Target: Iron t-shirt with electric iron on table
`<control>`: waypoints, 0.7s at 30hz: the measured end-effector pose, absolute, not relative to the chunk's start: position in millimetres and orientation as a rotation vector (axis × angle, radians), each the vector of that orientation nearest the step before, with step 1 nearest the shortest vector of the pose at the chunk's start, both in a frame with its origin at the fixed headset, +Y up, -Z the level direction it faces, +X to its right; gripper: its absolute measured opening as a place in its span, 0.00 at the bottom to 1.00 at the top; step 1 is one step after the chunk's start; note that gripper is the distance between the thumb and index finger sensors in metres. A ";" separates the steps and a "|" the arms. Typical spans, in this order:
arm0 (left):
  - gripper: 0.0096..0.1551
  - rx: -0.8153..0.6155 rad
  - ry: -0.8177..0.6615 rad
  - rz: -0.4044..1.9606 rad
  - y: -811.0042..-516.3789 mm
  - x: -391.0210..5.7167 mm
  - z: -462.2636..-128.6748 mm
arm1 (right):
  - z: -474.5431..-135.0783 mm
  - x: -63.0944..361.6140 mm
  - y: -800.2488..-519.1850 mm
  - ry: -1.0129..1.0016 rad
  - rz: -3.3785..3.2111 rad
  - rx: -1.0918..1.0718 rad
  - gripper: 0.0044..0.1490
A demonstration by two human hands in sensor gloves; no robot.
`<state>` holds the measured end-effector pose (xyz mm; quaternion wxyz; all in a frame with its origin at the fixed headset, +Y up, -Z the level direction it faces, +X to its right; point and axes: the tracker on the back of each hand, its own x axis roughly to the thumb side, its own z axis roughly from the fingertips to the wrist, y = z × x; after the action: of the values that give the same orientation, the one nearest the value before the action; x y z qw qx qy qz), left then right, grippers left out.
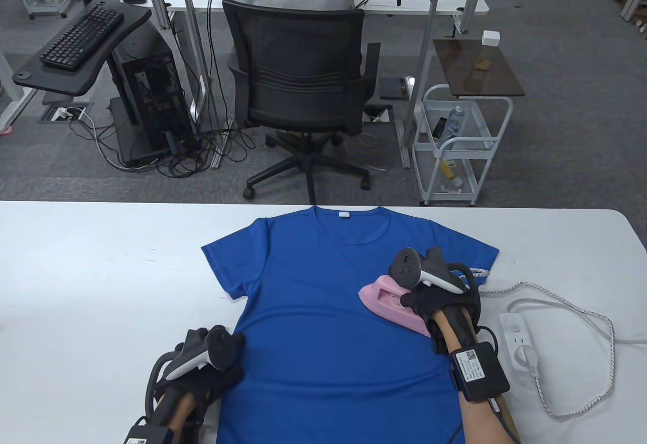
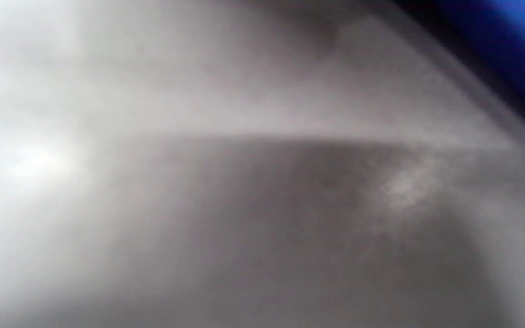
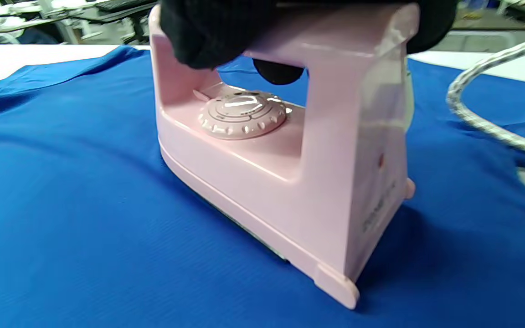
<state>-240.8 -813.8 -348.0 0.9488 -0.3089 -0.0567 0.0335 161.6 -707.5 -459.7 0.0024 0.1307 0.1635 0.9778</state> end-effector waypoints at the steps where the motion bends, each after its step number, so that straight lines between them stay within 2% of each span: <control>1: 0.43 -0.628 -0.115 0.067 -813.8 -240.8 -347.9 | -458.9 159.5 -707.4 0.524 3.066 0.427 0.45; 7: 0.43 -0.631 -0.114 0.071 -814.1 -240.8 -347.8 | -459.8 160.1 -708.0 0.433 3.096 0.391 0.48; 12: 0.43 -0.632 -0.115 0.077 -814.2 -241.1 -347.6 | -465.1 155.7 -710.8 0.216 3.140 0.336 0.45; 18: 0.43 -0.634 -0.113 0.079 -814.2 -241.0 -347.6 | -473.1 145.5 -718.3 -0.015 3.136 0.125 0.43; 21: 0.43 -0.636 -0.113 0.081 -814.2 -241.0 -347.7 | -475.2 138.1 -721.6 -0.087 3.168 0.088 0.43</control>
<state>-241.0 -814.2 -347.7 0.9475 -0.3125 -0.0557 0.0396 138.1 -721.6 -475.2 -0.0145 0.0277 -0.0276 0.9991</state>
